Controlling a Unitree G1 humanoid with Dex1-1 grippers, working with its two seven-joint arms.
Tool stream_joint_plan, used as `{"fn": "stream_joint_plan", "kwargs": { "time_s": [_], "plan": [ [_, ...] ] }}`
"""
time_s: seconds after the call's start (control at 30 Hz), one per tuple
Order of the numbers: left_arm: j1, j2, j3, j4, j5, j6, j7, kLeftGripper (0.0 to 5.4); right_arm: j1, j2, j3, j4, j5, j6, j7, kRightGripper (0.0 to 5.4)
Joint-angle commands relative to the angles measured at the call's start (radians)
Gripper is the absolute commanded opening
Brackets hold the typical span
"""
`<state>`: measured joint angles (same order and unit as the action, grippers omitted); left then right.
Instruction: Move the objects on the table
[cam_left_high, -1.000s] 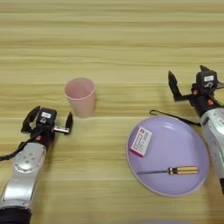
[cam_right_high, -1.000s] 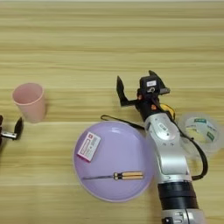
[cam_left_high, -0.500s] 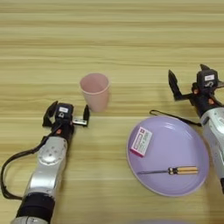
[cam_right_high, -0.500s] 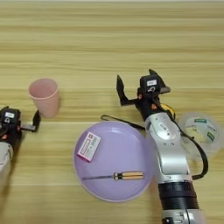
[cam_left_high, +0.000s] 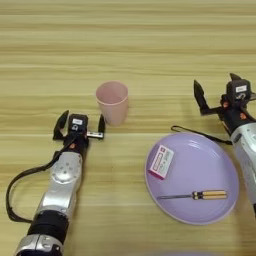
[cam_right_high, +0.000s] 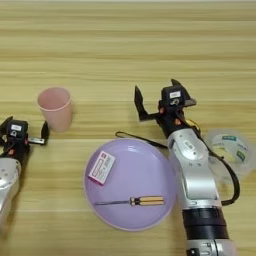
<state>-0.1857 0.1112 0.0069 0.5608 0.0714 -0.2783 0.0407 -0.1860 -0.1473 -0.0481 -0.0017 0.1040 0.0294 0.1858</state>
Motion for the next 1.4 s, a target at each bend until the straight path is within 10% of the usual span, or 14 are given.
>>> {"fn": "stream_joint_plan", "kwargs": {
  "time_s": [0.03,0.9,1.4],
  "plan": [
    [-0.026,-0.034,-0.011,0.075,0.007,-0.014,0.010,5.36,0.002,-0.005,-0.004,0.001,0.002,-0.003,0.006,5.40],
    [-0.248,-0.035,0.034,0.428,0.002,-0.167,0.115,5.36,0.005,-0.006,-0.002,0.006,-0.001,-0.005,0.022,5.40],
    [-0.261,-0.020,0.061,0.316,-0.025,-0.210,0.058,5.36,0.007,-0.008,0.002,0.010,-0.003,-0.006,0.028,5.40]
  ]
}}
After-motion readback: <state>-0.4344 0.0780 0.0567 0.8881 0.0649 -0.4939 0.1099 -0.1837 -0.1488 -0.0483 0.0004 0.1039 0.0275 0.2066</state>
